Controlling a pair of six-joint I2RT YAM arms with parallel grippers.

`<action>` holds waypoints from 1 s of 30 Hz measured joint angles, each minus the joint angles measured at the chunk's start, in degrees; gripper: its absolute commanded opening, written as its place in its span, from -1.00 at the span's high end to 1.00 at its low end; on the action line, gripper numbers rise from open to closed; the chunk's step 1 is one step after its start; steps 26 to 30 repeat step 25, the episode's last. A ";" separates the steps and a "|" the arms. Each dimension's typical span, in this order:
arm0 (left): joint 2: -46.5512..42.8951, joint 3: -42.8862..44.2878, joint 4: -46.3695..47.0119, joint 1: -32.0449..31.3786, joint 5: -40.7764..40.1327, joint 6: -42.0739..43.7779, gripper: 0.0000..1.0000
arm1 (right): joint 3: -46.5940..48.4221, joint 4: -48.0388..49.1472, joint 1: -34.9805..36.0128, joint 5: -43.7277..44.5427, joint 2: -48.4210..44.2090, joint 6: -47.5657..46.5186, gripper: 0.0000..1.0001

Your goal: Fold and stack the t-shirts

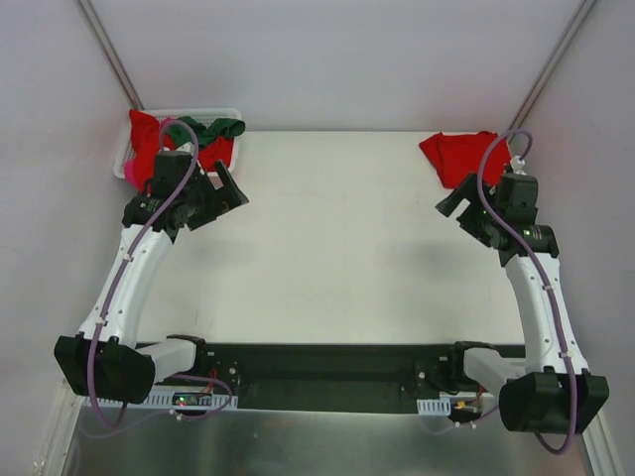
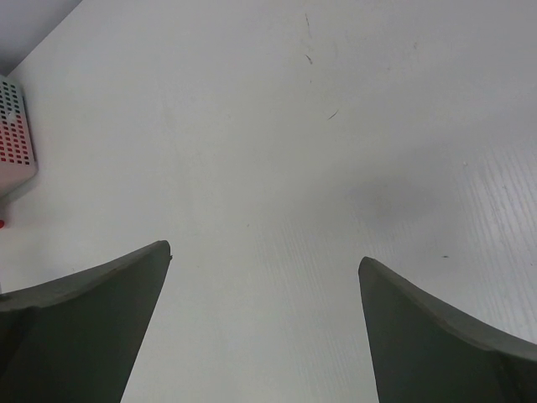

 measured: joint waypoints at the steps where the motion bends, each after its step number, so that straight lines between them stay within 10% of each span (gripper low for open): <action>1: -0.02 0.00 0.00 0.00 -0.02 -0.02 -0.99 | 0.00 -0.02 0.00 0.13 0.00 -0.07 -1.00; 30: 1.09 2.56 -0.09 2.62 4.68 0.33 -0.99 | 2.25 0.57 0.09 -1.79 0.96 -1.44 -1.00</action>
